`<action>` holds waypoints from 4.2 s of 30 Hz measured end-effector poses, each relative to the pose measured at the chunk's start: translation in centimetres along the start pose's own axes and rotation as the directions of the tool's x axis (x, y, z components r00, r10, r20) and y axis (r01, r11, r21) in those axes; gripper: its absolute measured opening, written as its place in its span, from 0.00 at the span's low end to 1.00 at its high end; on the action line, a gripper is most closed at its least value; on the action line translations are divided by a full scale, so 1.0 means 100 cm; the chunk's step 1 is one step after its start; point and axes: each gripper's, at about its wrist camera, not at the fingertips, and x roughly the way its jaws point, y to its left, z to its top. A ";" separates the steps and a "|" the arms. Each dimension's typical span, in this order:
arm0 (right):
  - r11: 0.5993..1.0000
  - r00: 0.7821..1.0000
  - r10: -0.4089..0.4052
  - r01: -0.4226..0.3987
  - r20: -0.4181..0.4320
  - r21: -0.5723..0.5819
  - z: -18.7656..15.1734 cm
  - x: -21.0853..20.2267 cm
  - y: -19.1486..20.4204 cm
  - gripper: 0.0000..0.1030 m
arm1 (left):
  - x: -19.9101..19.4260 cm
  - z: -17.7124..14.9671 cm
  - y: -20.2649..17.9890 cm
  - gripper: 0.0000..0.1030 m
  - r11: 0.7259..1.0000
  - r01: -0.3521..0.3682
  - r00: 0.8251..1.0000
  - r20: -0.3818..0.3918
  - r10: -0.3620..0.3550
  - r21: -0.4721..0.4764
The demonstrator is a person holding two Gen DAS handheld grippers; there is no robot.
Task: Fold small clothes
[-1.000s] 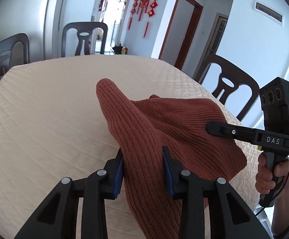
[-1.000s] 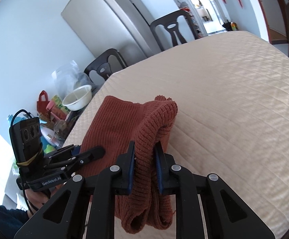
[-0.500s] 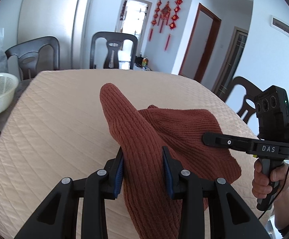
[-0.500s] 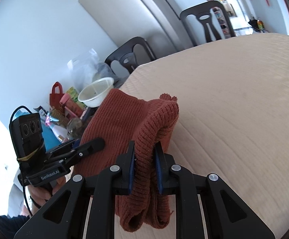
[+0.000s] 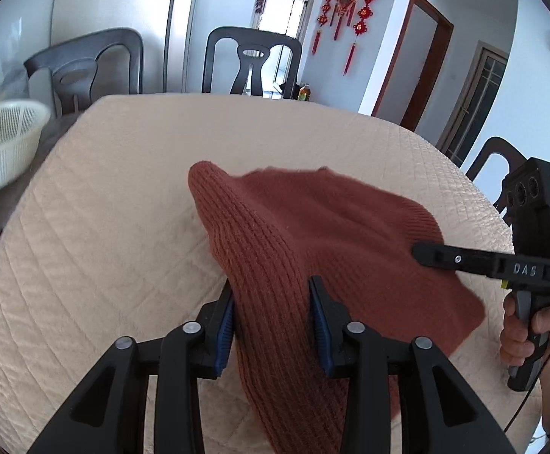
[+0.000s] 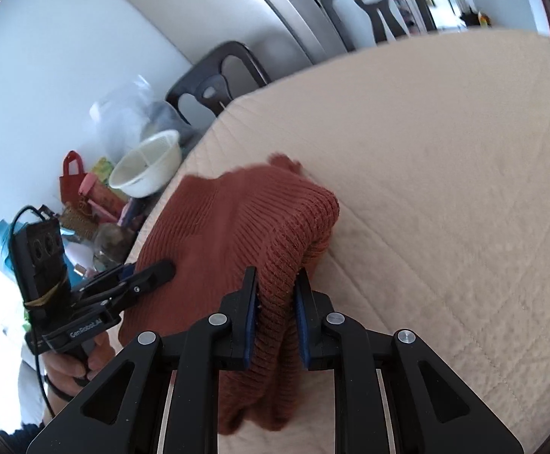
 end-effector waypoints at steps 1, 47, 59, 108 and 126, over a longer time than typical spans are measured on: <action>1.000 1.000 0.006 -0.006 0.003 0.010 -0.001 -0.002 -0.002 0.23 | -0.003 -0.003 0.001 0.41 1.000 0.005 1.000 0.006 -0.005 -0.006; 0.910 0.973 -0.228 0.225 0.033 -0.348 -0.056 -0.034 0.065 0.17 | -0.050 -0.048 -0.027 0.39 0.984 -0.176 0.984 0.007 0.176 0.020; 0.886 0.964 -0.264 0.254 0.027 -0.388 -0.074 -0.041 0.071 0.19 | -0.063 -0.063 -0.031 0.40 0.979 -0.205 0.979 -0.002 0.205 0.012; 0.850 0.929 -0.370 0.337 -0.004 -0.404 -0.091 -0.029 0.061 0.41 | -0.048 -0.080 -0.026 0.53 0.972 -0.236 0.969 -0.076 0.237 0.021; 0.855 0.932 -0.363 0.330 -0.007 -0.401 -0.091 -0.030 0.061 0.42 | -0.048 -0.080 -0.026 0.54 0.971 -0.236 0.968 -0.076 0.237 0.021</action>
